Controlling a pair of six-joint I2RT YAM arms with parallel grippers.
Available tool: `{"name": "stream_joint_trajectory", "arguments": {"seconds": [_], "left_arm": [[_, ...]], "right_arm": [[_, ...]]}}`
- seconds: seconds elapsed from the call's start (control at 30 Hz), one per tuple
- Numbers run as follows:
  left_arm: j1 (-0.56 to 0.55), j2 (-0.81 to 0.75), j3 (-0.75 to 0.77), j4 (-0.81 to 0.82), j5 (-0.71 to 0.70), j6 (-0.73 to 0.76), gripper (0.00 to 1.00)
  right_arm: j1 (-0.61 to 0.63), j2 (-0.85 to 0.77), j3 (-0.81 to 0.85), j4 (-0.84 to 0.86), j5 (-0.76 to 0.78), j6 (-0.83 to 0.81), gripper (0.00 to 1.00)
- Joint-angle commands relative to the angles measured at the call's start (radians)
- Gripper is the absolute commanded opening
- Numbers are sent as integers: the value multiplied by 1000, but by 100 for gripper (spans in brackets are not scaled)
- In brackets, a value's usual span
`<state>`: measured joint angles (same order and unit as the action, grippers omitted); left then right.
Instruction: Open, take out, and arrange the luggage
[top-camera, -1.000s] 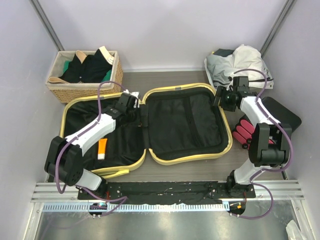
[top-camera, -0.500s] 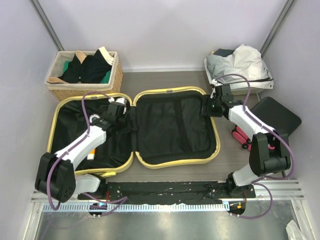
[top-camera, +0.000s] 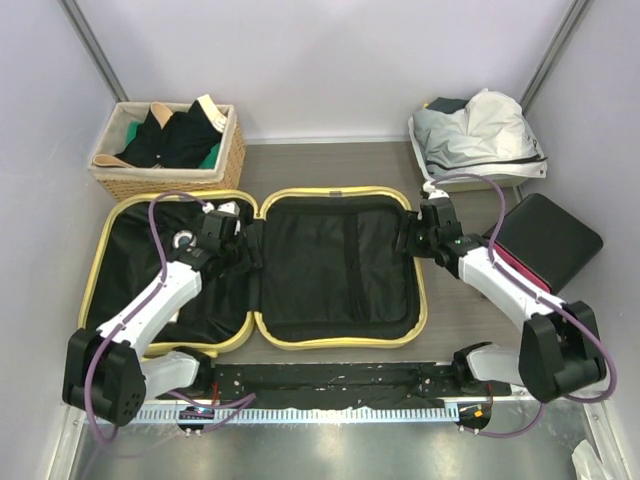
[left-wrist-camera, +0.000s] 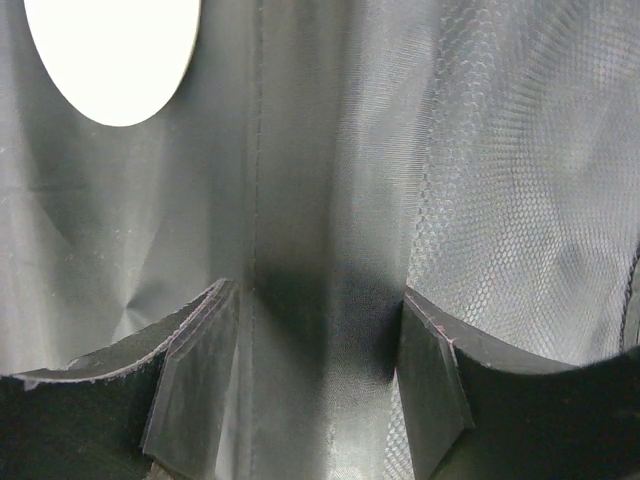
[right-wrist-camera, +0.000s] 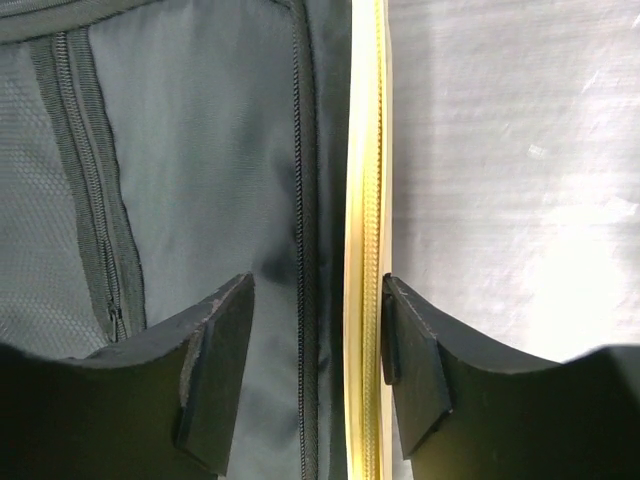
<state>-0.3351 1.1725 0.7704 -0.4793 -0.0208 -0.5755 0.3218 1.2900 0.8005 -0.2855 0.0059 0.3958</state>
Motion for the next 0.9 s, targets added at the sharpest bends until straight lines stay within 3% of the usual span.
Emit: {"name": "stream_joint_trajectory", "arguments": {"seconds": [0.0, 0.1, 0.2, 0.23, 0.43, 0.6, 0.67, 0.87], "left_arm": [[56, -82, 14, -102, -238, 19, 62], [56, -131, 18, -116, -242, 14, 64], [56, -139, 53, -143, -202, 35, 76], [56, -129, 72, -156, -186, 43, 85], [56, -115, 207, -240, -130, 153, 100], [56, -87, 346, -245, -68, 230, 99], [56, -41, 409, -245, -22, 256, 100], [56, 29, 507, -225, 114, 307, 100]], "right_arm": [[115, -116, -67, 111, -245, 216, 59], [115, -173, -49, 65, -218, 189, 64], [115, -192, 37, -29, -176, 122, 73], [115, -201, 64, -85, -146, 106, 77], [112, -227, 311, -355, 118, 80, 95], [96, -247, 468, -569, 506, 127, 100], [54, -265, 479, -639, 549, 156, 100], [-125, -296, 464, -771, 464, 153, 100]]}}
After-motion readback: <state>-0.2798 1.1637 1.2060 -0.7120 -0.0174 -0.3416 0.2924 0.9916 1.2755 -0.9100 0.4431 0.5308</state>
